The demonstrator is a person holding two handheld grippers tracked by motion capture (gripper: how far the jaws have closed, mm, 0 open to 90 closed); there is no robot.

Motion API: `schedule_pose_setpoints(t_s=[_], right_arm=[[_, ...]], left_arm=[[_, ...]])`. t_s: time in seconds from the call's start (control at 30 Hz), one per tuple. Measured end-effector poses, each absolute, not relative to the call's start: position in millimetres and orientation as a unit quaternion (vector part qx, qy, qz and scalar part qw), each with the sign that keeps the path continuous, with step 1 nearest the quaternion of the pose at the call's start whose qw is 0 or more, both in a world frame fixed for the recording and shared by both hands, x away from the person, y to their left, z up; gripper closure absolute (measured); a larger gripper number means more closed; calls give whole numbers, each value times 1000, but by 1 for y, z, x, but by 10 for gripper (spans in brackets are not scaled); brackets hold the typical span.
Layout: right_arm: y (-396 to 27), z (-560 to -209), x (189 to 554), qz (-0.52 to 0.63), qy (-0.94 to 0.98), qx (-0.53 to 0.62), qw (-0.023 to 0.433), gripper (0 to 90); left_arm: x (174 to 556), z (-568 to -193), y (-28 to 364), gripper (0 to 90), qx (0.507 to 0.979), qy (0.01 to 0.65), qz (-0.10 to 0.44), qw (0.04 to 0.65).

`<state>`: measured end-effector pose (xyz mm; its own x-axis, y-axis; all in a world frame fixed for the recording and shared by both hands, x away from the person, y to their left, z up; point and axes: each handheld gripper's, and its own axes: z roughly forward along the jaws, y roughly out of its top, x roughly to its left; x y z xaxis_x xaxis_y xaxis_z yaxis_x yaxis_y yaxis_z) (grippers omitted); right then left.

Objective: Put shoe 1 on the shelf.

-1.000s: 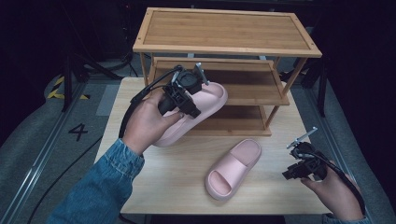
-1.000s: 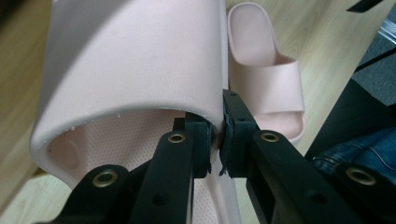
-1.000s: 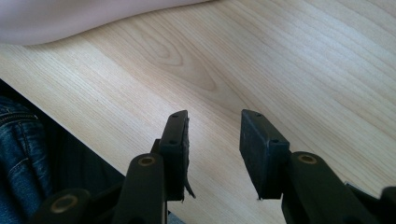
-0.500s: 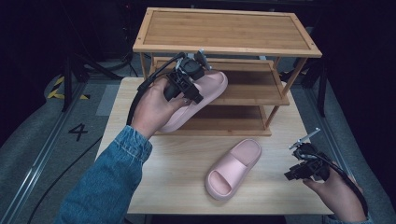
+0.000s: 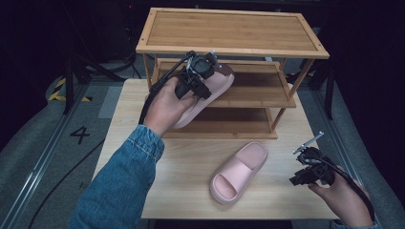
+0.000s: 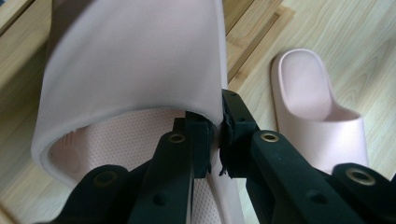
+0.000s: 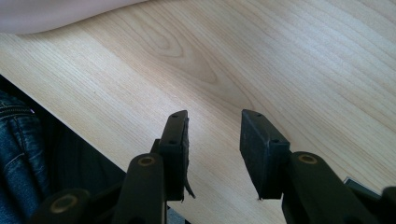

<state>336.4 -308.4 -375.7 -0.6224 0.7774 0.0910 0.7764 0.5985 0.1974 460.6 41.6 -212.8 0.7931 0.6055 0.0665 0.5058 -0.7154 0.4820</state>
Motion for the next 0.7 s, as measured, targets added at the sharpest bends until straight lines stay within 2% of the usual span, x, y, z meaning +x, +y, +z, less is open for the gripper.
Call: schedule_pose_setpoints(t_s=[0.13, 0.27, 0.4, 0.43, 0.5, 0.57, 0.6, 0.63, 0.67, 0.7], right_arm=[[-306, -376, 335, 105, 895, 433, 3, 625], [-303, -375, 334, 104, 898, 427, 4, 624], [-303, -377, 334, 105, 899, 426, 5, 624], [-303, -377, 334, 105, 899, 426, 5, 624], [-303, -377, 334, 104, 899, 426, 5, 624], [-303, -377, 334, 102, 898, 427, 4, 624], [-304, -377, 334, 102, 899, 427, 5, 623], [-304, -377, 334, 103, 899, 426, 5, 622], [-304, -377, 334, 102, 899, 426, 4, 621], [-304, -377, 334, 102, 899, 426, 4, 620]], left_arm=[[470, -224, 38, 834, 924, 295, 108, 218], [474, -229, 35, 834, 908, 331, 100, 235], [485, -232, 33, 828, 915, 315, 122, 221], [482, -234, 30, 826, 905, 338, 118, 231], [486, -233, 29, 824, 914, 311, 133, 224], [486, -234, 27, 819, 912, 317, 139, 221], [492, -231, 30, 803, 926, 270, 156, 210], [492, -232, 29, 723, 926, 274, 155, 211], [483, -235, 26, 684, 905, 331, 135, 232], [482, -233, 27, 673, 905, 329, 134, 234]])
